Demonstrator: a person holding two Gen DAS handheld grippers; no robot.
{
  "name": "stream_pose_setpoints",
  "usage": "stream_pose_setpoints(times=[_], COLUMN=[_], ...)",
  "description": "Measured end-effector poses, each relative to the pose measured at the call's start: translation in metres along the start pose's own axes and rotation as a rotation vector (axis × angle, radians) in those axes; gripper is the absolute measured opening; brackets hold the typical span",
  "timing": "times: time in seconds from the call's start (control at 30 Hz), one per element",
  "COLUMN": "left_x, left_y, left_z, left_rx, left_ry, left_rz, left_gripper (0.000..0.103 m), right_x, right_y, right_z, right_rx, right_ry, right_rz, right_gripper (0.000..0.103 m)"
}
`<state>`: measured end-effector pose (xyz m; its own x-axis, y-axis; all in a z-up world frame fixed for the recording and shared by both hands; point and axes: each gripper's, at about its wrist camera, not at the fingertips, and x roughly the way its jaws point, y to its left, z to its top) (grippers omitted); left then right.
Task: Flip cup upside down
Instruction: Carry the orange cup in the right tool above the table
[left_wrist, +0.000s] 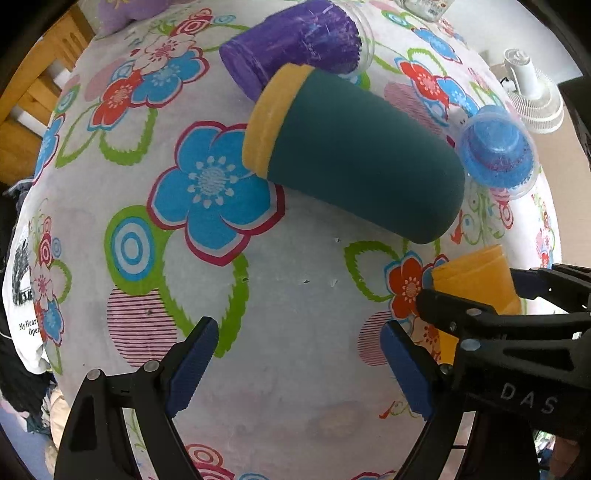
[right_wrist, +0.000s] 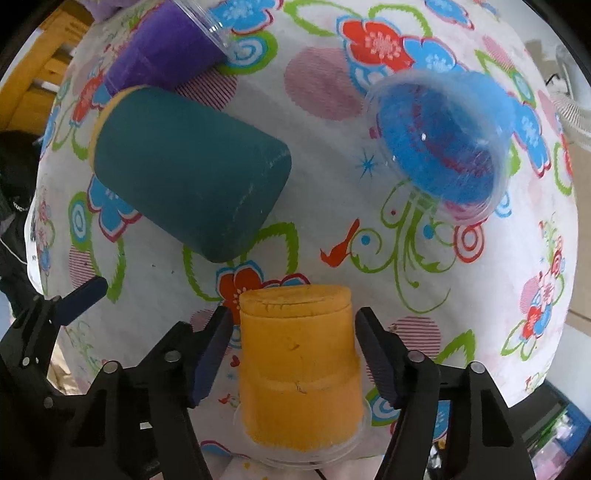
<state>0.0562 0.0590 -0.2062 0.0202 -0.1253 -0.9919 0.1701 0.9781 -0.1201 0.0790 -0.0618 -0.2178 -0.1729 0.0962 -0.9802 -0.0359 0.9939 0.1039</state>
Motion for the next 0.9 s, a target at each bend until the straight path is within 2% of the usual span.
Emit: stream_pose_setpoints(times=[0.07,0.2,0.43,0.9], left_x=[0.005,0.009,-0.002,-0.051], left_y=[-0.002,0.0,-0.011,-0.032], left_z=[0.002,0.003,-0.001,-0.017], left_rx=[0.0,-0.007,-0.009,0.024], left_ry=[0.008,0.007,-0.005,-0.122], left_rz=[-0.002,-0.001,-0.006,0.032], left_gripper=[0.091,0.091,0.091,0.091], right_x=[0.005,0.006,-0.013,-0.07], right_y=[0.001,0.007,0.005,-0.008], right_z=[0.002,0.001,-0.011,-0.043], right_rx=[0.007,-0.008,-0.028,-0.06], right_ry=[0.013,-0.009,-0.058,-0.261], right_rz=[0.003,0.004,0.016,0.049], right_gripper=[0.062,0.058,0.058,0.058])
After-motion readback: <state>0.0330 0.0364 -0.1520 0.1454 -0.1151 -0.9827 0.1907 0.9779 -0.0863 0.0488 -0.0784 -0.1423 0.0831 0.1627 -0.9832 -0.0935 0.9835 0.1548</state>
